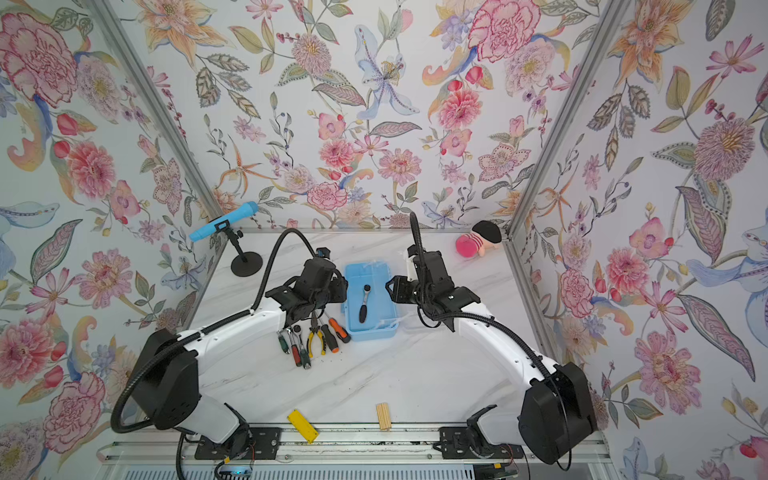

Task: Pack the tool kit
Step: 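Lower the ratchet wrench into the blue box and open the left gripper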

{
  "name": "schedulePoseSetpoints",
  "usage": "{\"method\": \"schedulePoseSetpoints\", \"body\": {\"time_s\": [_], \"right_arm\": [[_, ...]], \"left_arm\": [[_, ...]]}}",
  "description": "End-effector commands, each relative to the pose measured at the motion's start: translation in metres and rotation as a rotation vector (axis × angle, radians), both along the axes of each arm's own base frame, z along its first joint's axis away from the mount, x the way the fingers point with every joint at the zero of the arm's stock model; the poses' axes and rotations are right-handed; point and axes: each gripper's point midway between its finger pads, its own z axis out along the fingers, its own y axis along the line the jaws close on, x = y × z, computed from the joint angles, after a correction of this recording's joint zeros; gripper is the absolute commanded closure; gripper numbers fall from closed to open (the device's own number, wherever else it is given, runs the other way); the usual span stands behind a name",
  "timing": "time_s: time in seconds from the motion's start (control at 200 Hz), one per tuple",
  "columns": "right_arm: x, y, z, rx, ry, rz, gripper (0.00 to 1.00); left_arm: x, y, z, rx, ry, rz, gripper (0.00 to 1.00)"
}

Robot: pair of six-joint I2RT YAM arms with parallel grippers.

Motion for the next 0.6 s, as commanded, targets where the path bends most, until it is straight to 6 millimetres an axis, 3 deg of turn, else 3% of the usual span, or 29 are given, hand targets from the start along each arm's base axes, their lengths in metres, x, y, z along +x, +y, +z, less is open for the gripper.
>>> {"method": "schedulePoseSetpoints", "body": {"time_s": [0.0,0.16,0.265,0.41,0.596], "right_arm": [[-0.002,0.0,0.003,-0.045,-0.016,0.01,0.58],[-0.005,0.009,-0.008,-0.051,0.008,0.04,0.58],[-0.004,0.016,-0.016,-0.048,0.025,0.058,0.58],[0.001,0.025,-0.022,-0.045,0.04,0.075,0.58],[0.006,0.033,-0.024,-0.04,0.052,0.094,0.58]], "left_arm": [[-0.023,0.062,-0.025,0.075,0.041,0.172,0.5],[-0.055,0.128,-0.058,0.042,0.108,0.339,0.51],[-0.065,0.154,-0.074,0.029,0.129,0.405,0.53],[-0.067,0.175,-0.088,0.029,0.155,0.474,0.55],[-0.067,0.186,-0.104,0.036,0.186,0.513,0.56]]}}
